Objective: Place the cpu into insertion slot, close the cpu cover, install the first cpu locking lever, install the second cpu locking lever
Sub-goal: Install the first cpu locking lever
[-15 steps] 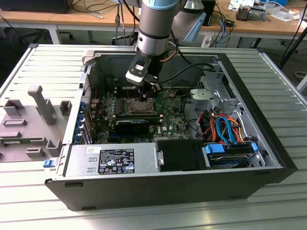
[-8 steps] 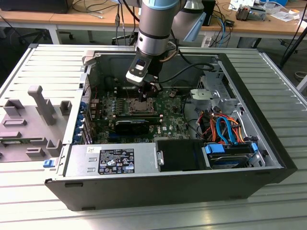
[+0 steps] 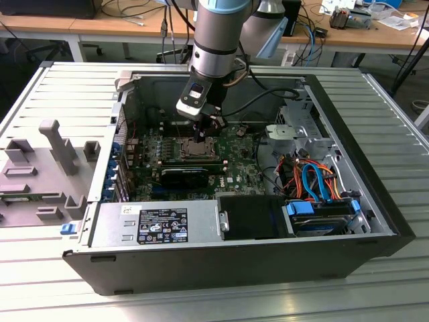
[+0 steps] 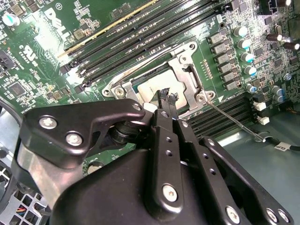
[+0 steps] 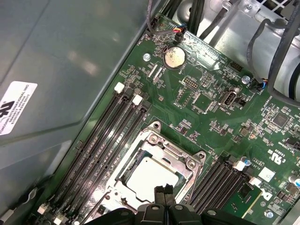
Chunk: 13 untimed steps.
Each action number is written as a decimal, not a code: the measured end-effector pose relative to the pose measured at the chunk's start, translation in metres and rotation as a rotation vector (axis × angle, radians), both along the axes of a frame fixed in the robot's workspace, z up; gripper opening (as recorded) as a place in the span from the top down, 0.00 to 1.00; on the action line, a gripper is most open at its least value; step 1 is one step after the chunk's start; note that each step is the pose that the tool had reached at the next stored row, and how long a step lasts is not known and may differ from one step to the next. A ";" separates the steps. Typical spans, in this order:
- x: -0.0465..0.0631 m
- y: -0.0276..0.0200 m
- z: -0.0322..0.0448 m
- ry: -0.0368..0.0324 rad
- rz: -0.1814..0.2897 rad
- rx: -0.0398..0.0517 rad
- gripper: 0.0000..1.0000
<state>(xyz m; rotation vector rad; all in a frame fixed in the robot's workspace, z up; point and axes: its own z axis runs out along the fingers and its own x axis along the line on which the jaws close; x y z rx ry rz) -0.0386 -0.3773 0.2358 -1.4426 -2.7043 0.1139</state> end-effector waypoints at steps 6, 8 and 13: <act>0.000 0.0000 0.0000 0.0000 0.004 0.0000 0.89; 0.000 0.0000 0.0000 0.0000 0.006 0.0000 0.89; 0.000 0.0000 0.0000 0.0000 0.011 0.0001 0.89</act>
